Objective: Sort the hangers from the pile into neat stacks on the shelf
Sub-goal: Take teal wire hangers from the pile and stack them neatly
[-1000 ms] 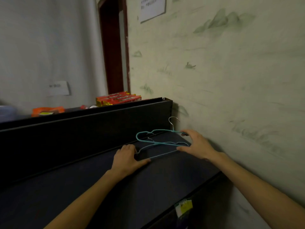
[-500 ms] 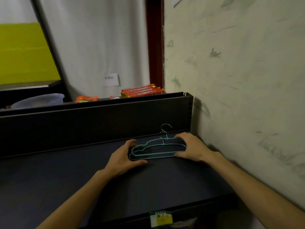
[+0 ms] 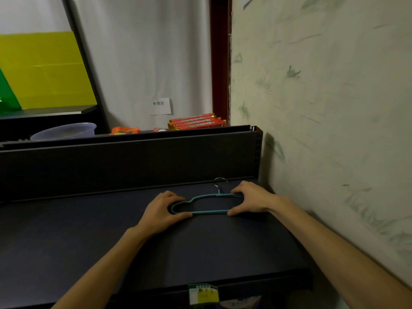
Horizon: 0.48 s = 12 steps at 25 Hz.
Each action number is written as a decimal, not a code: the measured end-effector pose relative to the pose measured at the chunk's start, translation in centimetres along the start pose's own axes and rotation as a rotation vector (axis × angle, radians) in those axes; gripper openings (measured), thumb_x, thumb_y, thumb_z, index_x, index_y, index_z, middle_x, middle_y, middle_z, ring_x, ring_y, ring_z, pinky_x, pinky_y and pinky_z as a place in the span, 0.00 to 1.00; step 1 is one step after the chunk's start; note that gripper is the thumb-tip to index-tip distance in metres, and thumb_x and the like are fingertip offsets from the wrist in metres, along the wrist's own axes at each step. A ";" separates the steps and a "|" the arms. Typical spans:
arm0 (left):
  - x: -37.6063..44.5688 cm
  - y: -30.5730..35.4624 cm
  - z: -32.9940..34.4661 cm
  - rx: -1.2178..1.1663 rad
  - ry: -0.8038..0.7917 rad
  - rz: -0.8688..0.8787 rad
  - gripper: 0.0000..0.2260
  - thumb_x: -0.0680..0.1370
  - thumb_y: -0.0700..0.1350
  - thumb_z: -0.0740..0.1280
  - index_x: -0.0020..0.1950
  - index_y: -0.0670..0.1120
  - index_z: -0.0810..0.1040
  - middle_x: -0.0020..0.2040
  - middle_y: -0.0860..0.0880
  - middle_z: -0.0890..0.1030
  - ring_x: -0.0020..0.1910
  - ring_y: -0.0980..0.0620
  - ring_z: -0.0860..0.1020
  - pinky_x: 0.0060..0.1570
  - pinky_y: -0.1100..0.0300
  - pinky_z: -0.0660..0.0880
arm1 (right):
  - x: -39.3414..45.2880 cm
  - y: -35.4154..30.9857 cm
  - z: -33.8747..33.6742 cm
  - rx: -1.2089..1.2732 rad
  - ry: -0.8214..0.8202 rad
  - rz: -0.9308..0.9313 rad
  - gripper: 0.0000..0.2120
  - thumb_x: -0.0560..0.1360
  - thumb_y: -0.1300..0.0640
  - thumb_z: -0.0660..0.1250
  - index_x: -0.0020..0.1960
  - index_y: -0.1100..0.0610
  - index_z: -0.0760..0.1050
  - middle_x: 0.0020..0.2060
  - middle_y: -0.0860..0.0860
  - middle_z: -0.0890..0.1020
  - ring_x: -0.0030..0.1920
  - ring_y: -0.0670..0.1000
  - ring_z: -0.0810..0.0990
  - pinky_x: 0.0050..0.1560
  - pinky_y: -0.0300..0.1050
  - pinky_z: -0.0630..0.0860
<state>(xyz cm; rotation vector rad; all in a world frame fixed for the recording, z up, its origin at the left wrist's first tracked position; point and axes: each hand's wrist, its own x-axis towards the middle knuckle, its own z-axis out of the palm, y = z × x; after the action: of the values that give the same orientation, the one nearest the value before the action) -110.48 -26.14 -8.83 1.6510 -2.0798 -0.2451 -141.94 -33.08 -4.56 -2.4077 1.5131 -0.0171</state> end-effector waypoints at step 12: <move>0.0 0.4 0.2 0.007 0.016 -0.036 0.35 0.65 0.79 0.63 0.63 0.58 0.79 0.56 0.62 0.76 0.53 0.62 0.76 0.53 0.62 0.78 | -0.3 -0.6 0.2 0.003 0.020 0.012 0.41 0.71 0.38 0.74 0.77 0.52 0.64 0.73 0.50 0.70 0.71 0.53 0.70 0.70 0.49 0.69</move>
<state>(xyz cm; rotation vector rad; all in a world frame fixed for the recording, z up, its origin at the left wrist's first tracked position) -110.88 -26.05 -8.86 1.6906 -2.0428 -0.2358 -141.47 -32.50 -4.54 -2.4029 1.5351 -0.0407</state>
